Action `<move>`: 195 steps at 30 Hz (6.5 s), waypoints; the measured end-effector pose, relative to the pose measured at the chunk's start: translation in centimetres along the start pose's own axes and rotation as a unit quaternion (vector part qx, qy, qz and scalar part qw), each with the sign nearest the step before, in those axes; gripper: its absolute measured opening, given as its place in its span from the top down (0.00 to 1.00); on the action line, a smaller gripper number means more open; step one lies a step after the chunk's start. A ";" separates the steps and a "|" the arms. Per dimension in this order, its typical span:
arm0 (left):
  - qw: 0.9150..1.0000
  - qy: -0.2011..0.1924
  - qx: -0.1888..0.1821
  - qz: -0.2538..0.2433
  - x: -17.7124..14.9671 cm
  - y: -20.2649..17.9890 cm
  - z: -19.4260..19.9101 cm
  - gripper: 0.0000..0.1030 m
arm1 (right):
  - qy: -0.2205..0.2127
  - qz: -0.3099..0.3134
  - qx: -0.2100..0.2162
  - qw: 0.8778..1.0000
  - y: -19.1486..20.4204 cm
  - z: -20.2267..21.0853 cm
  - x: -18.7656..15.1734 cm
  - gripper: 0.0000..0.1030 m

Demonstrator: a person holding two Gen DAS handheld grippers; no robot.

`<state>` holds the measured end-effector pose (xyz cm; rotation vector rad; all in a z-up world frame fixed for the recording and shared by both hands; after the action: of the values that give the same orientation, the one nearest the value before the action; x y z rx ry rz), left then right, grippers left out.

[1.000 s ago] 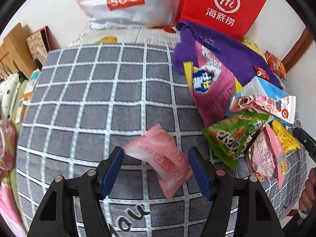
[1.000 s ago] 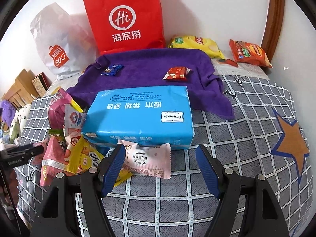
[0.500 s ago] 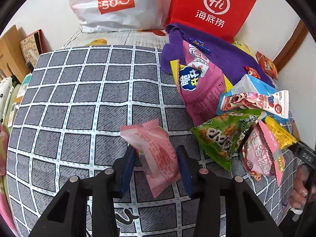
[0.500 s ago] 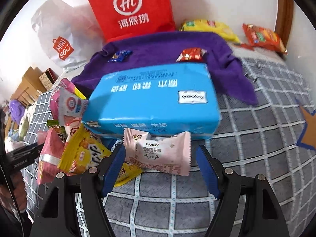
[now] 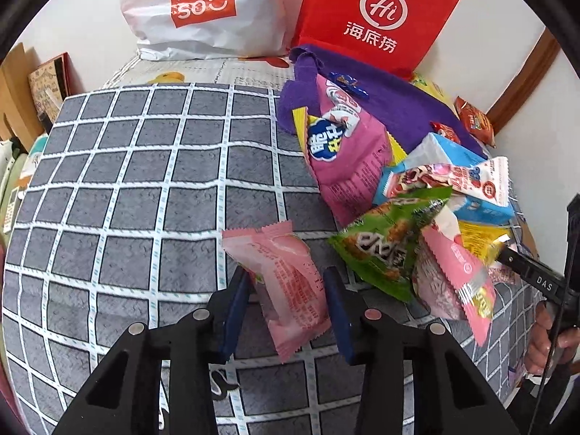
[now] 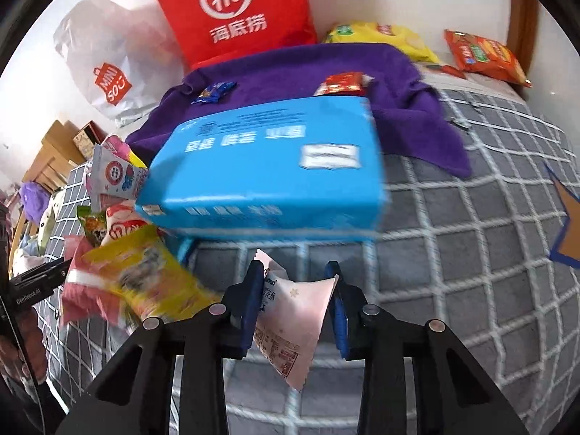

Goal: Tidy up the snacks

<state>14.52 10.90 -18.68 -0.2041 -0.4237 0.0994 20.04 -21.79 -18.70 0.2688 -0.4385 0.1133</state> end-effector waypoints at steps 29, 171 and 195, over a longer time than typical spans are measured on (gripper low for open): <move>1.000 -0.007 0.009 -0.011 -0.9 -1.6 0.8 0.64 | 0.022 0.117 -0.038 0.992 -0.5 0.8 -4.1 0.40; 0.995 0.052 -0.012 -0.080 20.9 -9.5 -9.5 0.63 | -0.043 0.086 -0.037 0.995 -1.7 -4.7 21.4 0.43; 0.996 0.027 0.010 -0.081 21.4 -9.5 -7.4 0.41 | -0.053 0.089 -0.046 0.994 -1.0 -3.4 21.3 0.43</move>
<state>37.55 3.32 -14.75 -0.1517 -0.3827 -0.0601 40.75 -20.74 -12.69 0.1457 -0.5708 0.2532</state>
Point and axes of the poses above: each gripper's, at about its wrist camera, not at the fingertips, and z roughly against the way its jaws point, y to its left, x to its top, the point moved 3 cm from there along -z, roughly the way its jaws point, and after that the axes turned 3 degrees about y, right-handed, at the moved point
